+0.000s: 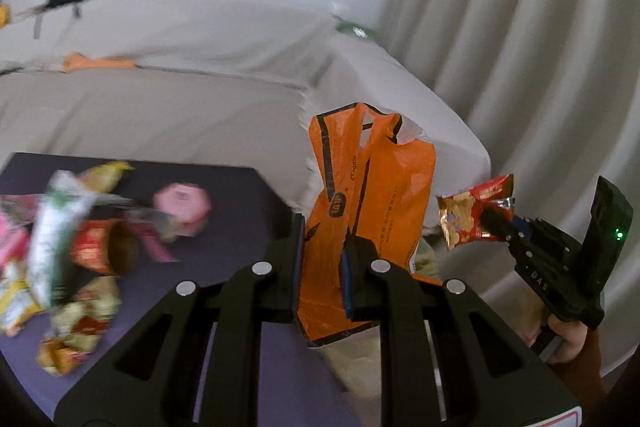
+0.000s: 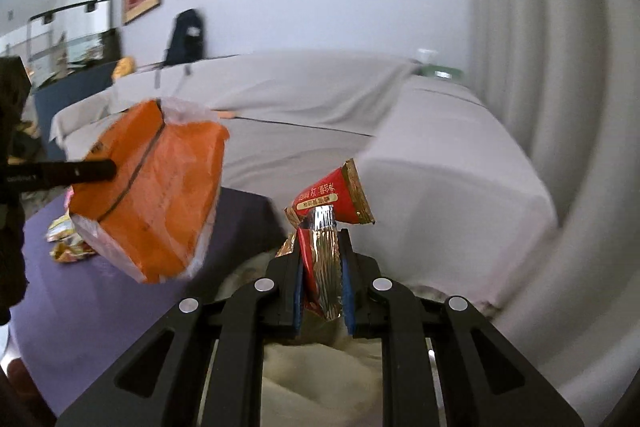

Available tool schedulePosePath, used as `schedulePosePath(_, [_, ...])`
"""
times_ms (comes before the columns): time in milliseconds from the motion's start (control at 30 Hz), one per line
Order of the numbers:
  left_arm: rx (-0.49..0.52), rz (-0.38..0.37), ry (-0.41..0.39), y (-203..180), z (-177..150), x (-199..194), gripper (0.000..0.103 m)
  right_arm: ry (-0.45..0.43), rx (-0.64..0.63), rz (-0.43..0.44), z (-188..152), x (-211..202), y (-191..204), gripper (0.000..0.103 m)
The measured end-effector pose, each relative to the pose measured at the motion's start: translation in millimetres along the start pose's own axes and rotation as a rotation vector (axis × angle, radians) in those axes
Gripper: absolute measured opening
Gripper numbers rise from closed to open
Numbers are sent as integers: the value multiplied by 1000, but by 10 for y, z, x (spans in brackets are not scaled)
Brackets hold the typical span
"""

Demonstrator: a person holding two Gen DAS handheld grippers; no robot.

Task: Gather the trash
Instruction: 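Carry both items to the yellow trash bag while the left tool releases the orange bag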

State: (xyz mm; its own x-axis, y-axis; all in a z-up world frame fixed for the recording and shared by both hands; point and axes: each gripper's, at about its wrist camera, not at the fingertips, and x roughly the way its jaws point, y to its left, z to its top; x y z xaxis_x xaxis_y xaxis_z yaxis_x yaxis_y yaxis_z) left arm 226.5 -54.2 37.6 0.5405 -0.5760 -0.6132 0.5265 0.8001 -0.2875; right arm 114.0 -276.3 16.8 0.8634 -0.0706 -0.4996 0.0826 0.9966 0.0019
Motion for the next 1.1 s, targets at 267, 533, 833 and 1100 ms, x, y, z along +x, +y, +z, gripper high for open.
schedulePosePath(267, [90,-64,154,-394,-182,1101,14,23,103,-66,-143,141,-710,16])
schedulePosePath(533, [73,-50,318,-457,-517,1940,14,40,162,-12,-205,408,-694,16])
schedulePosePath(833, [-16,-61,308,-183,-599,1874,44,132,181,114,-390,829,-398,16])
schedulePosePath(1100, [5,58,123,37,-415,1182,53,415,127,155,-908,1523,-30,16])
